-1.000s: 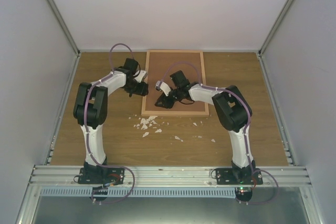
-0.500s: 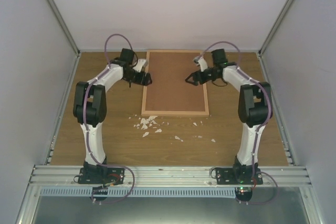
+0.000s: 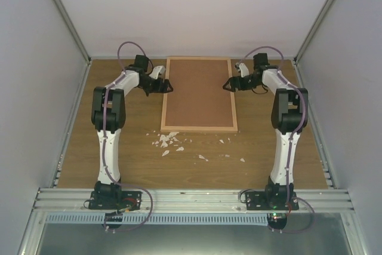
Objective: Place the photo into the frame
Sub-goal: Install the photo frame at the center of the board, then move the photo frame to the center of the board.
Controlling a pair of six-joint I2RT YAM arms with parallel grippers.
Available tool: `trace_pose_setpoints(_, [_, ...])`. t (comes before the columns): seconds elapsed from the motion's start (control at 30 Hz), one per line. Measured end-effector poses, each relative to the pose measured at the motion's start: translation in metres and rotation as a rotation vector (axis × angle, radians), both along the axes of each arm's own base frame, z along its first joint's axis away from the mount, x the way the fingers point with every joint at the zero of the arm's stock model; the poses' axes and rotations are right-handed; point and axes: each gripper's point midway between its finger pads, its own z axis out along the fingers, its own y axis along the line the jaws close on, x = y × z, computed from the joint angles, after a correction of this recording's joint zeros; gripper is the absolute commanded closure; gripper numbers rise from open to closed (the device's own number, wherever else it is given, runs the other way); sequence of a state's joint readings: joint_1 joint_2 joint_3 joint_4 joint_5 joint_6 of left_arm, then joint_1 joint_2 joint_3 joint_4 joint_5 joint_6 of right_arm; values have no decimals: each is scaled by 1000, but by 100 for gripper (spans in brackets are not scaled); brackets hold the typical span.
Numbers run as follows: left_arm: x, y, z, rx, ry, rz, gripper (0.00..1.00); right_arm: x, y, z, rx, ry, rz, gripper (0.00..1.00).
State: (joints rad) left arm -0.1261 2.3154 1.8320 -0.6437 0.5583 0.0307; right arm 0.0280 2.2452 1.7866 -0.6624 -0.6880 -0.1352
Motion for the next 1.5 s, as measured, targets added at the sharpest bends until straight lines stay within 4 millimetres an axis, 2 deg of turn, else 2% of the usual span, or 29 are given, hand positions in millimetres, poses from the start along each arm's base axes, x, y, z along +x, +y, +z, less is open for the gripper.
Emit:
trace_pose_setpoints(0.2, [-2, -4, 2, -60, 19, -5, 15, -5, -1, -36, -12, 91, -11, 8])
trace_pose_setpoints(0.4, [-14, -15, 0, -147, 36, -58, 19, -9, 4, -35, 7, 107, 1, 12])
trace_pose_setpoints(0.53, [-24, -14, -1, -164, 15, -89, 21, -13, 6, -37, -3, 90, 17, 15])
trace_pose_setpoints(0.67, [-43, -10, -2, -149, 13, -114, 23, -26, 12, -38, -21, 82, 41, 16])
trace_pose_setpoints(1.03, [-115, 4, -6, -73, 49, -170, 23, -94, 27, -40, -75, 128, 109, 16])
trace_pose_setpoints(1.13, [-138, 7, -7, -58, 79, -185, 20, -112, 29, -40, -78, 154, 128, 15])
trace_pose_setpoints(1.23, [-152, 9, -5, -45, 109, -189, 14, -121, 31, -38, -79, 177, 138, 15])
trace_pose_setpoints(1.33, [-150, 11, 3, -28, 106, -176, 1, -121, 31, -33, -69, 188, 133, 15])
trace_pose_setpoints(1.4, [-138, 15, 14, -6, 65, -159, 1, -113, 31, -25, -68, 166, 124, 14])
trace_pose_setpoints(1.5, [-109, 25, 41, 56, -50, -105, 1, -92, 30, -2, -83, 66, 109, 14])
